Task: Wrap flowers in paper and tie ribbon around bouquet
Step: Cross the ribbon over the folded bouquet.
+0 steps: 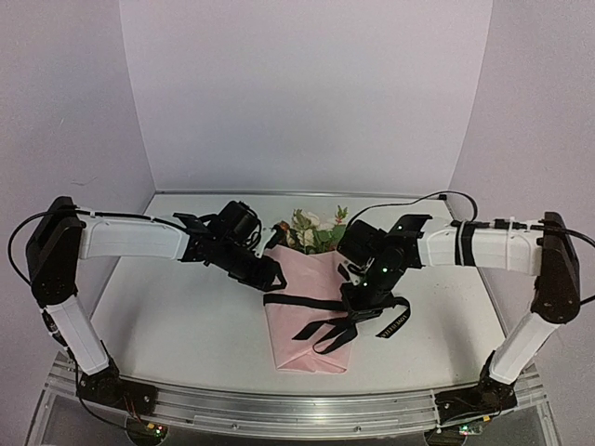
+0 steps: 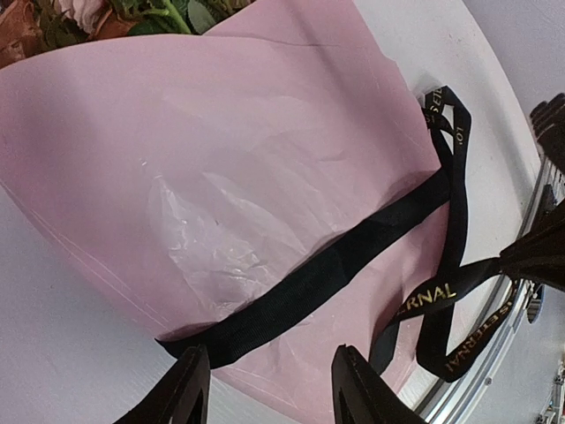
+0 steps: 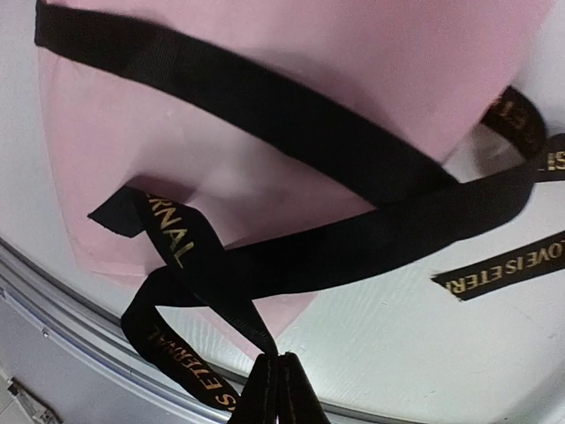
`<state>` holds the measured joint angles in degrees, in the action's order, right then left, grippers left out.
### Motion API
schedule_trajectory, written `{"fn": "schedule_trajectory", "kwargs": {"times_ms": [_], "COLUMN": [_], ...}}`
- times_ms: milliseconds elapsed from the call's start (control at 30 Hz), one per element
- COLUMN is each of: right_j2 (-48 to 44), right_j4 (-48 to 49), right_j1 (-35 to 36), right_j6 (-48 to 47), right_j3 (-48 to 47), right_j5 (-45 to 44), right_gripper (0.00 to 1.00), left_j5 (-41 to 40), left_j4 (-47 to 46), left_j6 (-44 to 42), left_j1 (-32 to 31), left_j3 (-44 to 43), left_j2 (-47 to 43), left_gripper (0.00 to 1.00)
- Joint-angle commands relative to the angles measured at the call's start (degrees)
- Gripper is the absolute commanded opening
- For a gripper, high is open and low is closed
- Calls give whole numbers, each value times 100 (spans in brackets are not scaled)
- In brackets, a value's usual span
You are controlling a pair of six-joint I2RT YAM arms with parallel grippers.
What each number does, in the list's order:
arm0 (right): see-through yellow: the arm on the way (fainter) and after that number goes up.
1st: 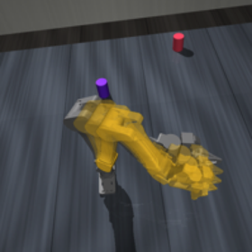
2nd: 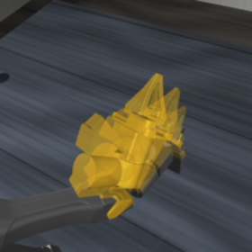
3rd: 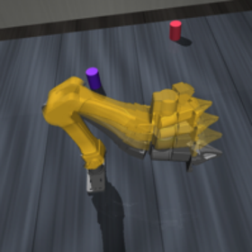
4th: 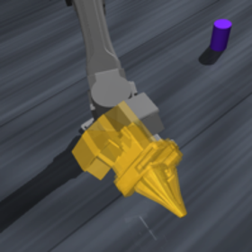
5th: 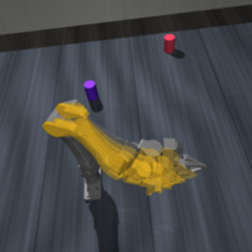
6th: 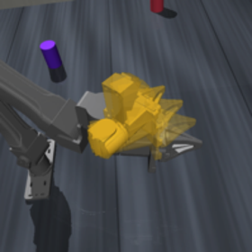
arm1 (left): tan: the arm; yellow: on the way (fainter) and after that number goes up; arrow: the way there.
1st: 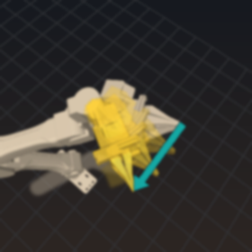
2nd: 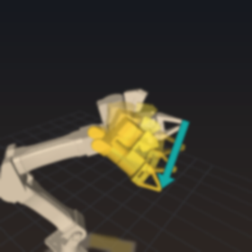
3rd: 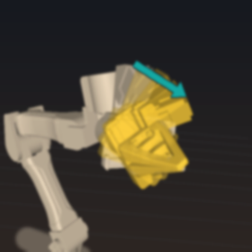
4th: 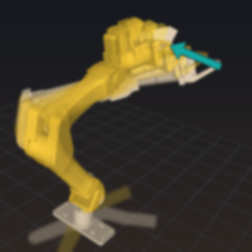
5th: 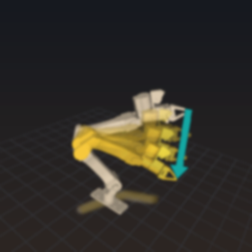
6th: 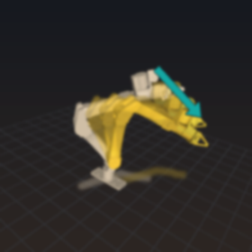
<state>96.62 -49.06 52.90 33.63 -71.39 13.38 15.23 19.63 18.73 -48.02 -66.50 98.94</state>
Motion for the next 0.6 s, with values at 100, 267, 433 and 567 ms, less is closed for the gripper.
{"fn": "schedule_trajectory", "kwargs": {"times_ms": [100, 267, 433, 567], "right_j2": [-1231, -1231, -629, -438], "right_j4": [515, 628, 626, 493], "right_j1": [116, 362, 422, 422], "right_j6": [-50, -289, -325, -581], "right_j3": [428, 192, -232, -699], "right_j5": [-1116, -779, -470, -765], "right_gripper": [0, 0, 0, 0], "left_j5": [-203, -135, -99, -44], "left_j4": [222, 154, 101, 25], "left_j6": [-97, -37, 21, 100], "left_j1": [21, 21, 28, 53], "left_j3": [-195, -171, -109, -32], "left_j2": [37, 46, 17, -62], "left_gripper": [48, 48, 48, 48]}}
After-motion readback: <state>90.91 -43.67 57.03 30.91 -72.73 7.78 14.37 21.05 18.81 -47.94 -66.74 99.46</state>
